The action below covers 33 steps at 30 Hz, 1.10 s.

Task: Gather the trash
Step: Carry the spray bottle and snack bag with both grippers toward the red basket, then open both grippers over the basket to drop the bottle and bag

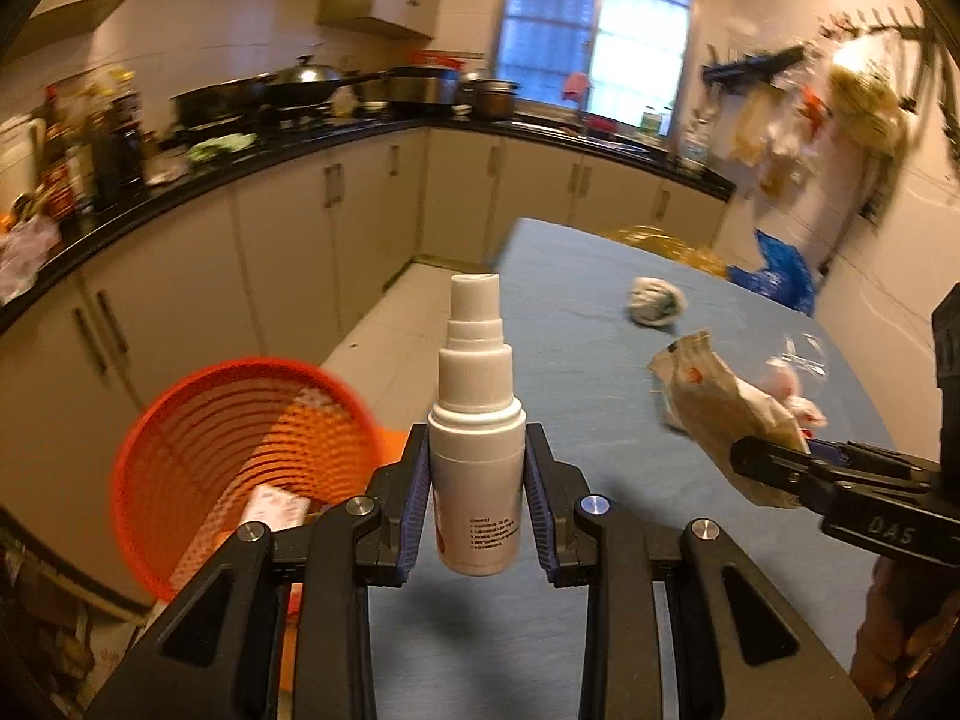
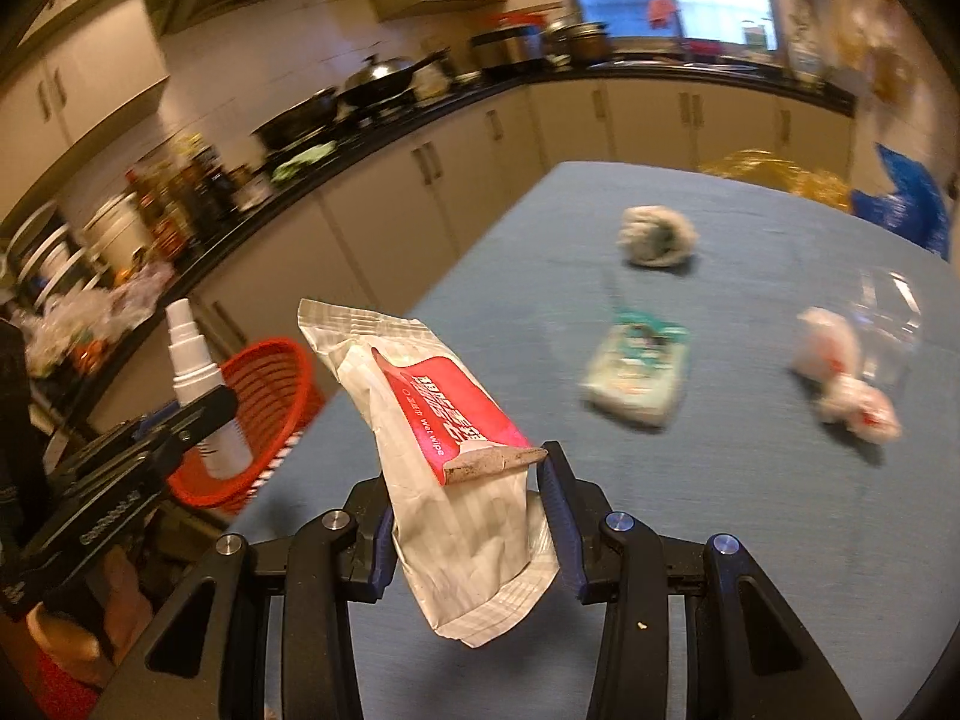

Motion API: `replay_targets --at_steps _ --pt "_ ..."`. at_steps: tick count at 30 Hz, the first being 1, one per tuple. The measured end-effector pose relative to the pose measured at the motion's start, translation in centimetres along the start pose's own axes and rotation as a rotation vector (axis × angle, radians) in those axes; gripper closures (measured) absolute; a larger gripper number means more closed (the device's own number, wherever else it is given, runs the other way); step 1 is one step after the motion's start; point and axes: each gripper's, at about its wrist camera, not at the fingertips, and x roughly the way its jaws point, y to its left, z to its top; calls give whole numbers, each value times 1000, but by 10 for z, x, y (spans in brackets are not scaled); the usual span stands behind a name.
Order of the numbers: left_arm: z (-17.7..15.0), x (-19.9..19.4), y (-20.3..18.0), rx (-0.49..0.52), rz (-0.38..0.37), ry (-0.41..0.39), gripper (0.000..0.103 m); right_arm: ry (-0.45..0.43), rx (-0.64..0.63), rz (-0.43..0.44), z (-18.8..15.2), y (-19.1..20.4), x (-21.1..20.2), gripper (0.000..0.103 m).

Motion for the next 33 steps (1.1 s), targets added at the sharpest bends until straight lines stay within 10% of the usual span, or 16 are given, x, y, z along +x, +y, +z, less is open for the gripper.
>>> replay_targets --at_steps 15,33 --pt "-16 -12 118 -165 124 20 74 134 -82 143 21 106 72 57" --pt "-22 3 139 -178 117 51 74 211 -28 209 42 151 137 55"
